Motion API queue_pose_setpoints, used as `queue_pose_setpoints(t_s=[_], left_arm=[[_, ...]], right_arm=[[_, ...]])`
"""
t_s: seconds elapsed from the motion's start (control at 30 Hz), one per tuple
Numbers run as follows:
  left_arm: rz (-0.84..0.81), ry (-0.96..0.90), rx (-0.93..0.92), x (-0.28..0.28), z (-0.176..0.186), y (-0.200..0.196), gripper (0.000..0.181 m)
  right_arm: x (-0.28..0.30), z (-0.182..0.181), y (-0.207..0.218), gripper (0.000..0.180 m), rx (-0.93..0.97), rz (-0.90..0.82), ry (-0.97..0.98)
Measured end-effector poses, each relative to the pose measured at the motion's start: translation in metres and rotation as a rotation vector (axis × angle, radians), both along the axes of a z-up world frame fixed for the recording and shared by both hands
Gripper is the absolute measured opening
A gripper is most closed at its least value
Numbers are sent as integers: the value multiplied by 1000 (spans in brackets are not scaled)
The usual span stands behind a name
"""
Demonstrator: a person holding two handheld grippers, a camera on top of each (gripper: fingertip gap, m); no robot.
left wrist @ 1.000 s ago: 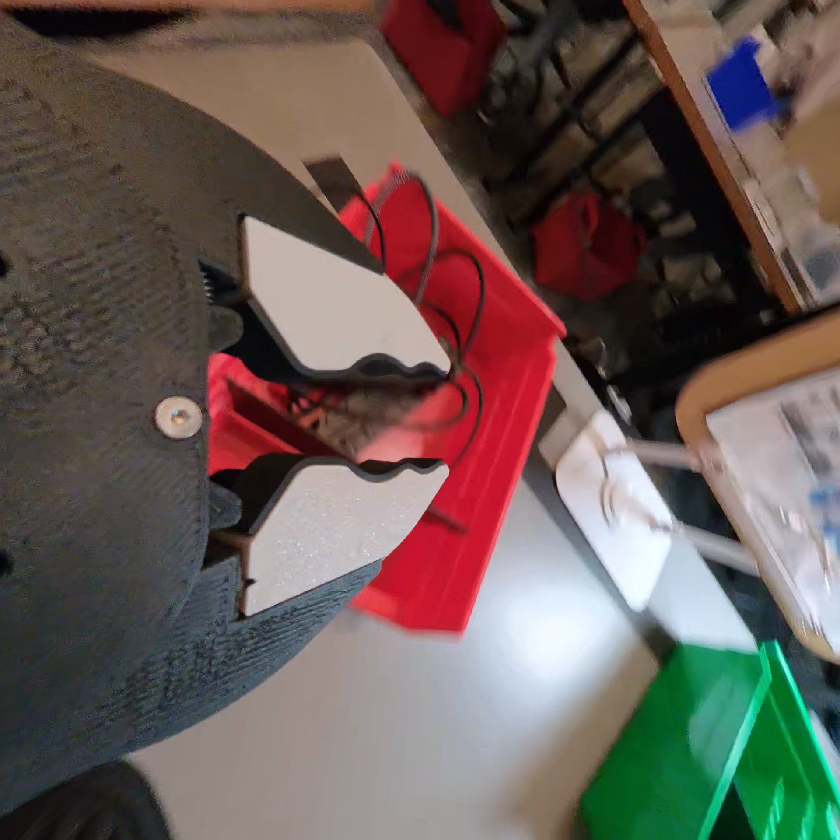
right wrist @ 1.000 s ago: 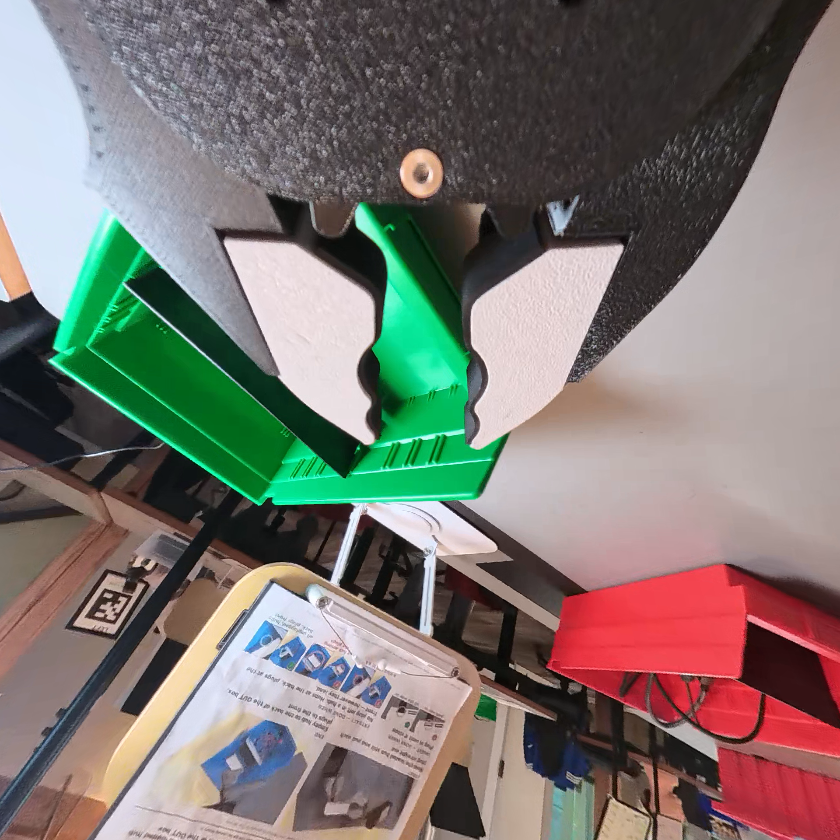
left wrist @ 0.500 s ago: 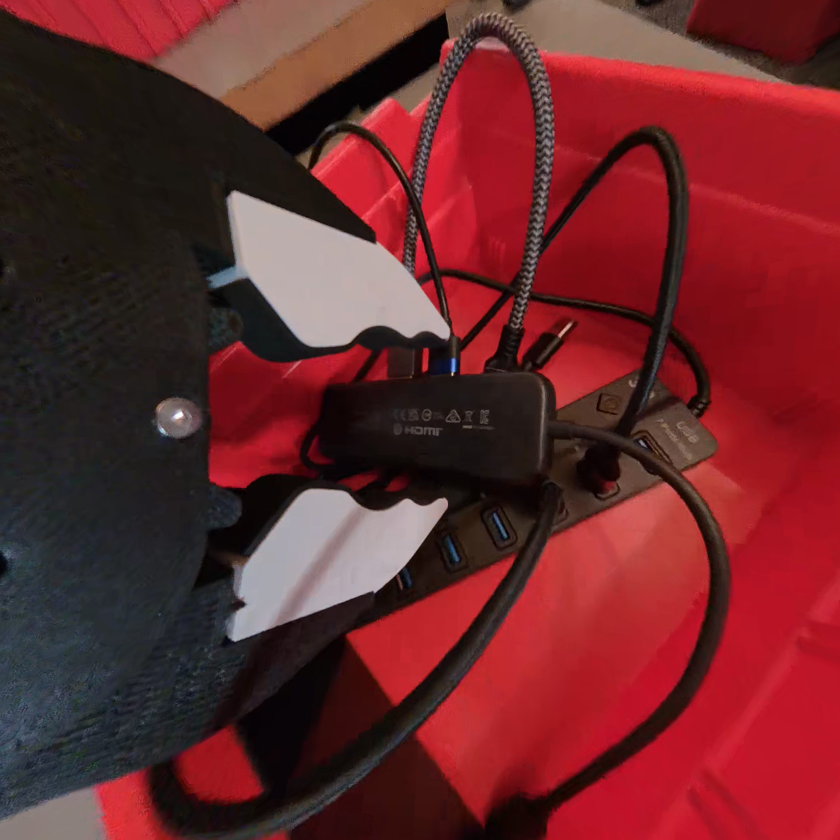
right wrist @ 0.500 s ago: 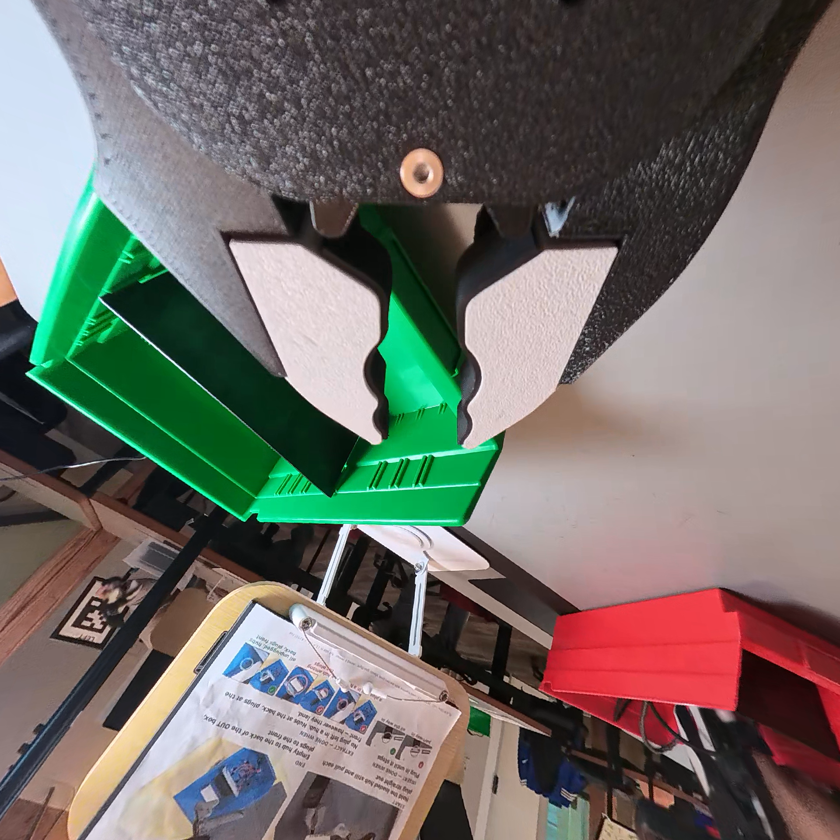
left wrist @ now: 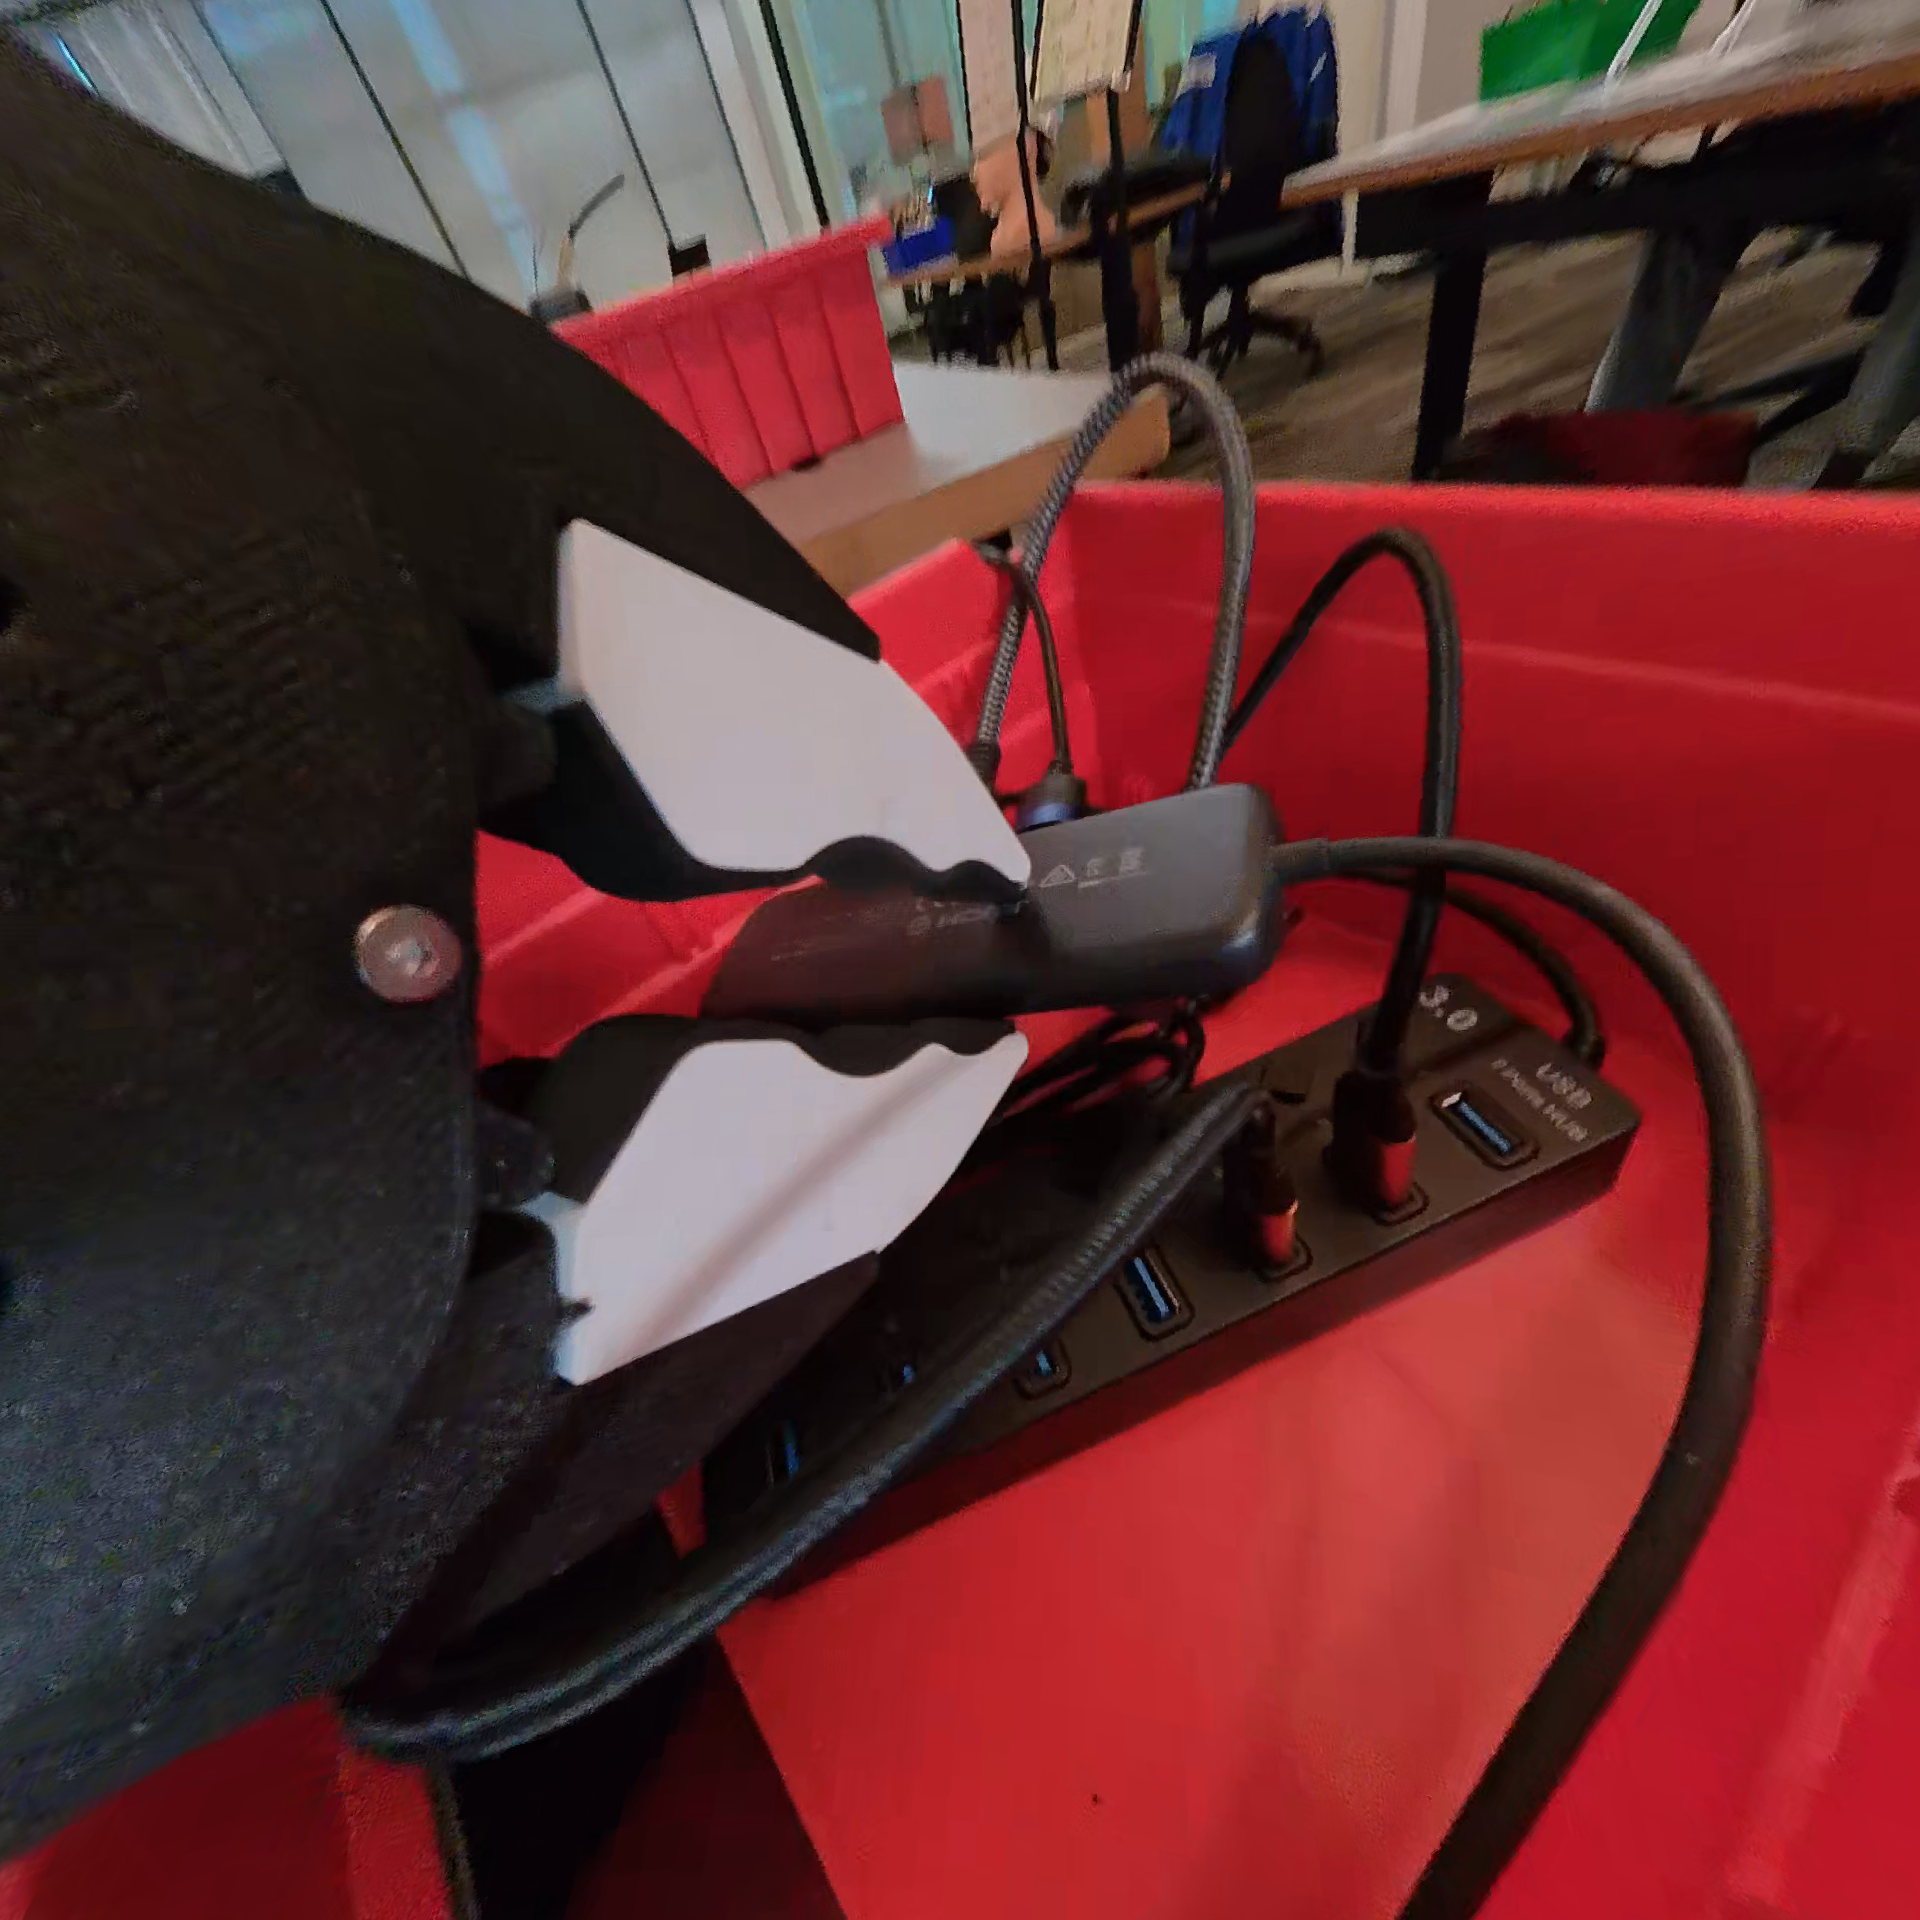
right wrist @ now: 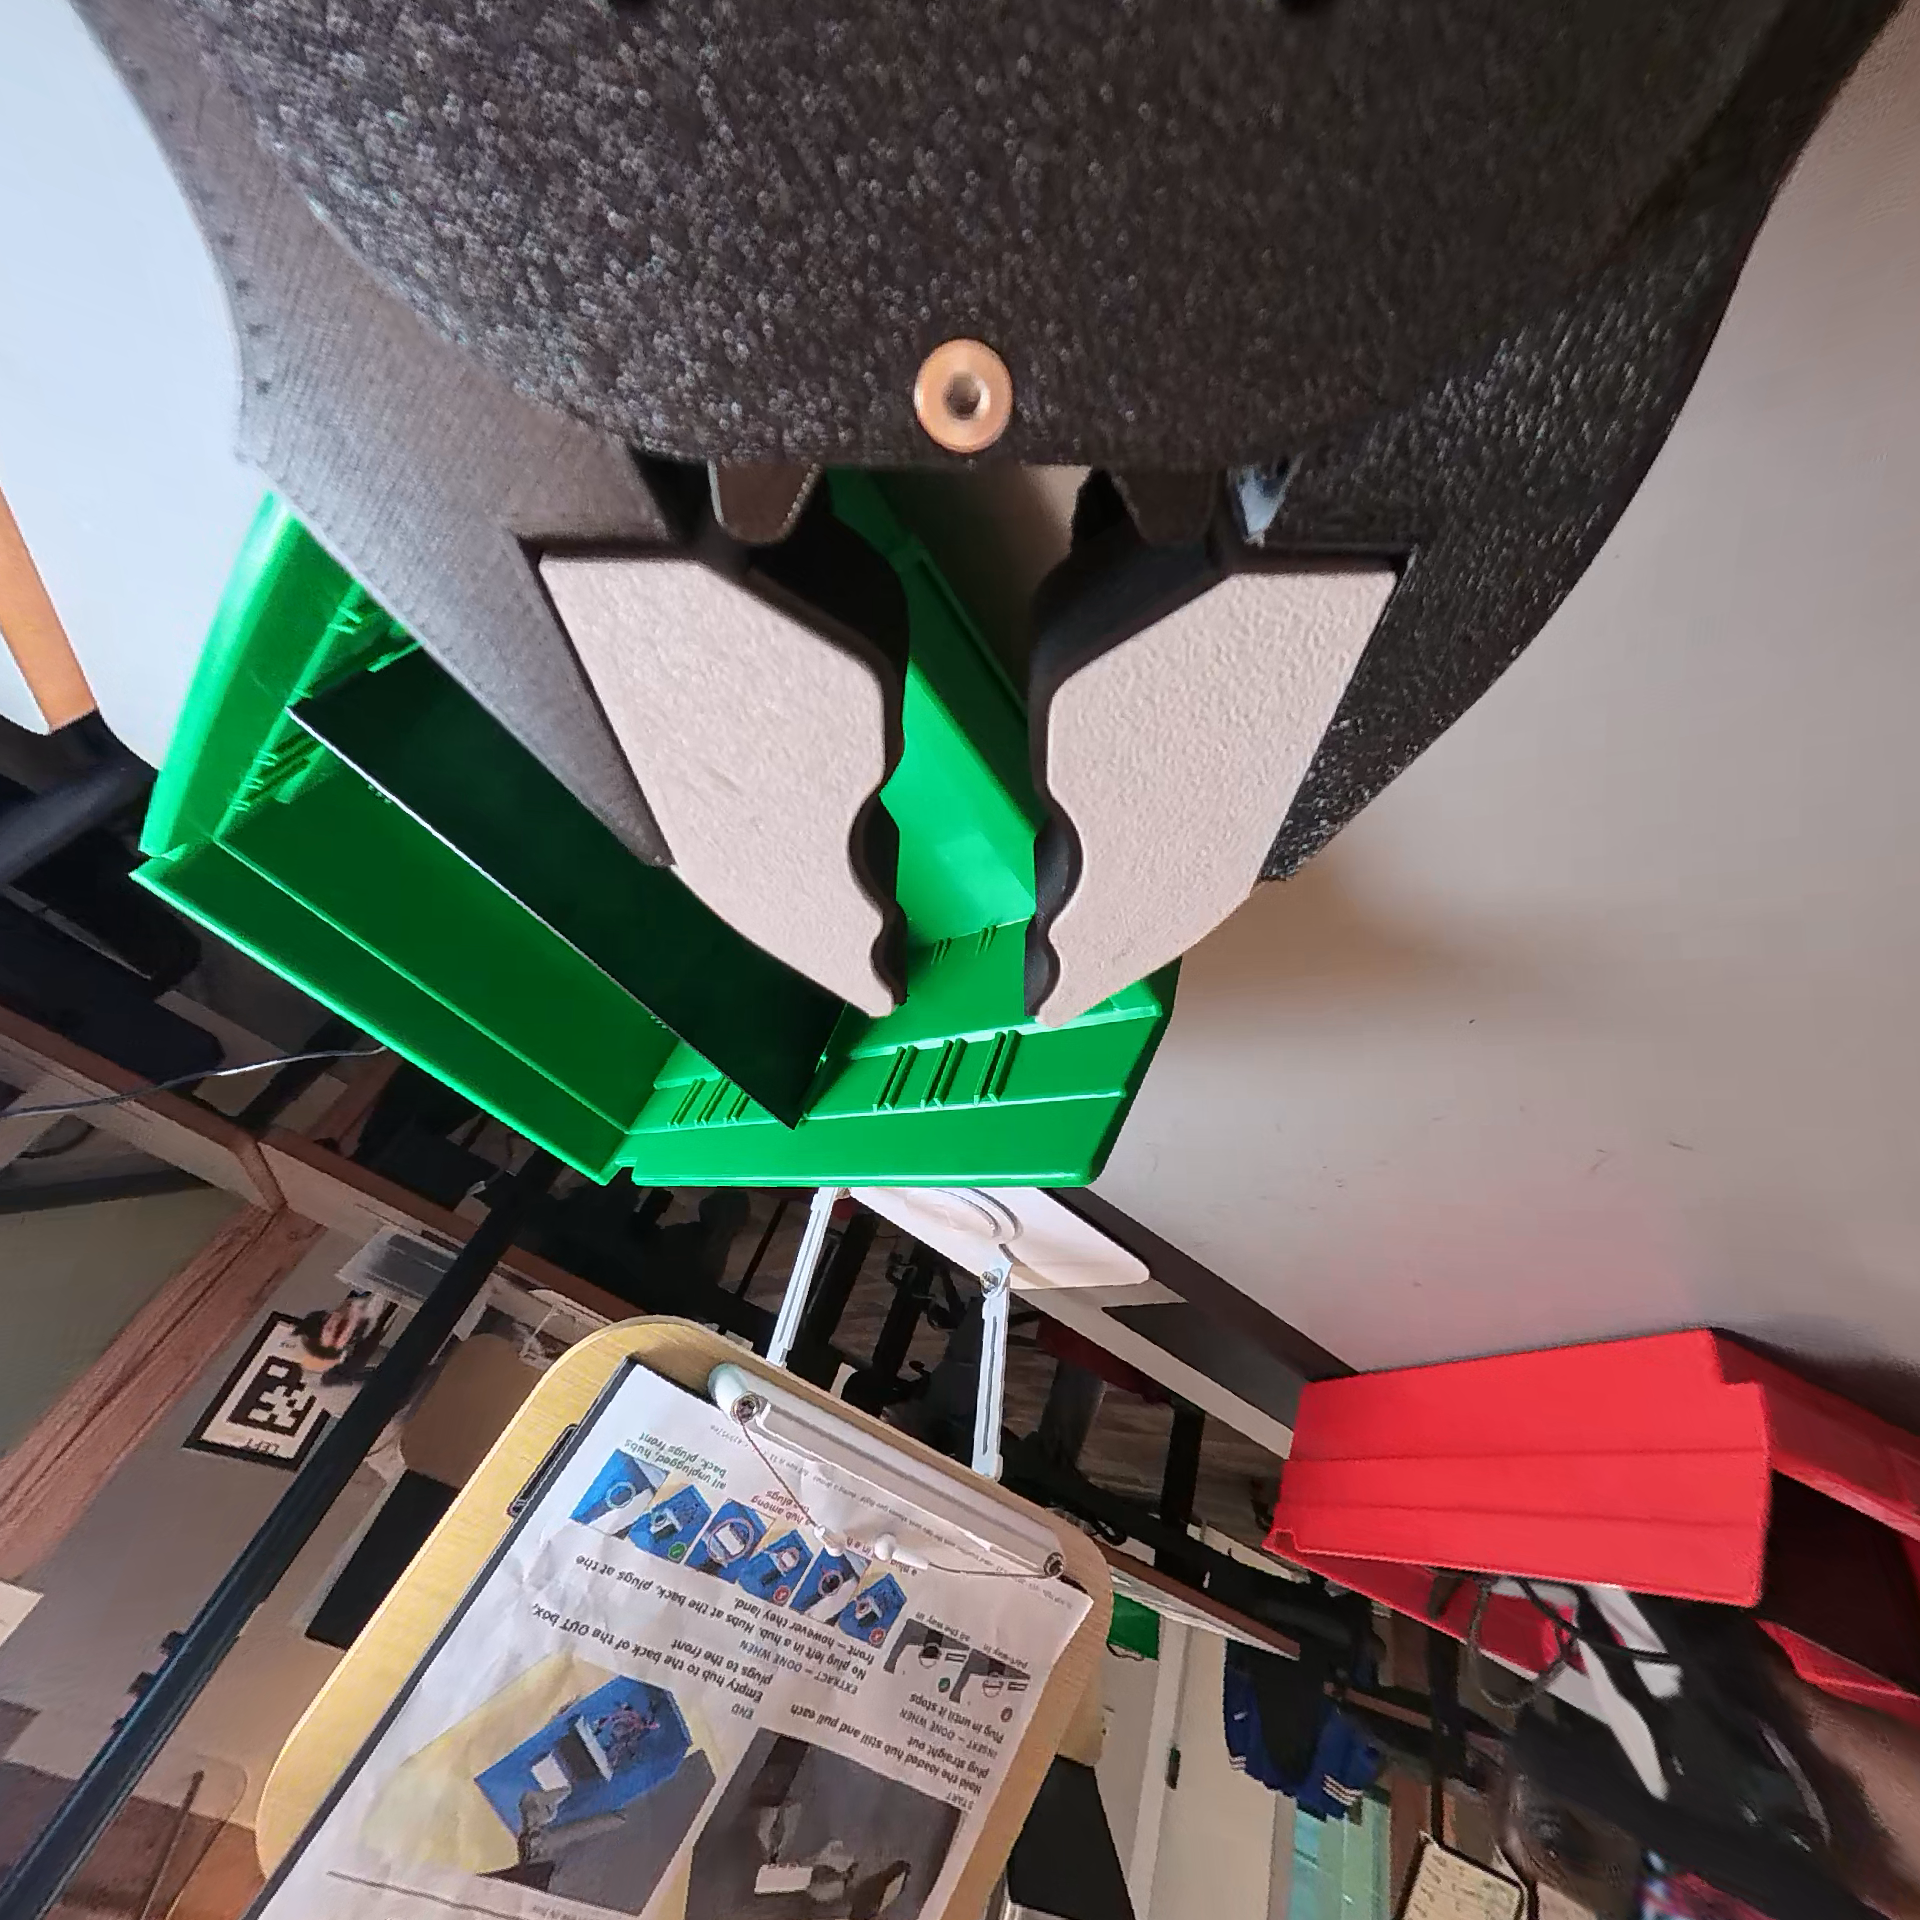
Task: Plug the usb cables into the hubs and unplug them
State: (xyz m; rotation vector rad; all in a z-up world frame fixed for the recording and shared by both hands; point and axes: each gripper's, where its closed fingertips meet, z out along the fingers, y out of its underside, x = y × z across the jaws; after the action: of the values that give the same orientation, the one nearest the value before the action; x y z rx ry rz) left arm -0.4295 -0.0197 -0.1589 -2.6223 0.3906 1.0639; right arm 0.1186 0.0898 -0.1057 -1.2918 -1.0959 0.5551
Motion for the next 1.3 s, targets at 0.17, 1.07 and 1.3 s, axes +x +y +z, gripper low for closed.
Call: queue_pose_setpoints(t_s=[0.17, 1.07, 1.3], left_arm=[[-80, 172, 66, -2, 46, 3, 13], [-675, -664, 916, 211, 272, -27, 11], [-941, -1193, 995, 318, 262, -45, 12]], right_arm=[[0, -1, 0, 20, 1, -5, -3], [-16, 1, -19, 19, -47, 99, 28], [-74, 38, -99, 34, -257, 469, 205]])
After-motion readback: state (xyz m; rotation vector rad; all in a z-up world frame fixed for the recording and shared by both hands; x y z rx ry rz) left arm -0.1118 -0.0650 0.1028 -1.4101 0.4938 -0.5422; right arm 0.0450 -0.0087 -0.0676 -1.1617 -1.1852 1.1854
